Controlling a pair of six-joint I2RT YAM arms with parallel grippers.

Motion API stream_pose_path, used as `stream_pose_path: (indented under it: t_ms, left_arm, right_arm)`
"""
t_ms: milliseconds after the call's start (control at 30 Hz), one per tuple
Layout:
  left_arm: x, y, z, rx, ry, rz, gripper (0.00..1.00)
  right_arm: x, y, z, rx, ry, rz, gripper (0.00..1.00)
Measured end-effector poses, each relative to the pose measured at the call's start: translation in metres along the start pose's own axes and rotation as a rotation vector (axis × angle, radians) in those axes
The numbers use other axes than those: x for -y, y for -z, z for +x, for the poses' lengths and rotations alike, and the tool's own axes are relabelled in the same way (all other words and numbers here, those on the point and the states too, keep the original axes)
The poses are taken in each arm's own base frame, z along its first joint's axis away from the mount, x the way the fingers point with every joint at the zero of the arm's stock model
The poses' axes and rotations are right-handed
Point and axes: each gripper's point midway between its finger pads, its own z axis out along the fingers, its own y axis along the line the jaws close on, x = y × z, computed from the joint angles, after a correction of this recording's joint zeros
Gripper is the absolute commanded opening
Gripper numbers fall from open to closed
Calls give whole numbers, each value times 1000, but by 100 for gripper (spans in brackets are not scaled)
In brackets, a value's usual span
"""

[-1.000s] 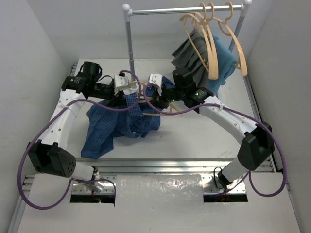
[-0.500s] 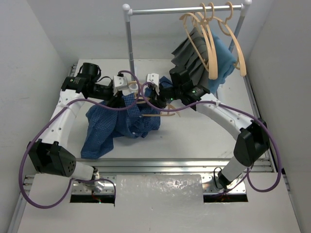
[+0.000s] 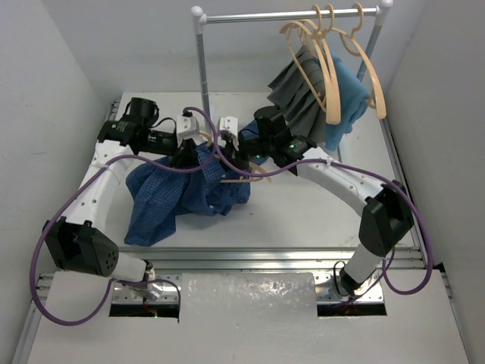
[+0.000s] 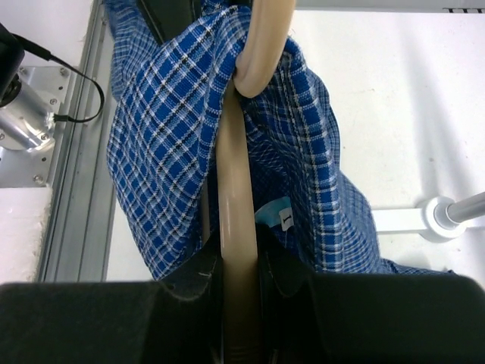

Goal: Place the shirt on the hanger

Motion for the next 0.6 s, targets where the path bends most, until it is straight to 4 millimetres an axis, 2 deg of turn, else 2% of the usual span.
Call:
stream_pose_path:
  t_ms: [133, 200, 267, 300, 367, 400, 500, 600]
  left_arm:
    - [-2, 0, 1, -7, -6, -8, 0]
    - [-3, 1, 1, -14, -9, -17, 0]
    - [-5, 2, 8, -49, 8, -41, 0]
    - [-6, 1, 12, -67, 14, -50, 0]
    - [-9, 0, 22, -109, 37, -78, 0]
    - [-11, 0, 27, -125, 44, -93, 0]
    - [-13, 3, 38, -159, 41, -145, 0]
    - [-7, 9, 43, -171, 24, -186, 0]
  right_arm:
    - [1, 0, 0, 1, 7, 4, 3]
    - [3, 0, 1, 1, 11, 15, 40]
    - [13, -1, -6, 23, 16, 62, 72]
    - [18, 0, -13, 41, 19, 89, 78]
    - [27, 6, -25, 69, 26, 142, 87]
    - [32, 11, -30, 80, 15, 167, 88]
    - [38, 29, -44, 131, -49, 198, 89]
    - [48, 61, -45, 182, -149, 231, 86]
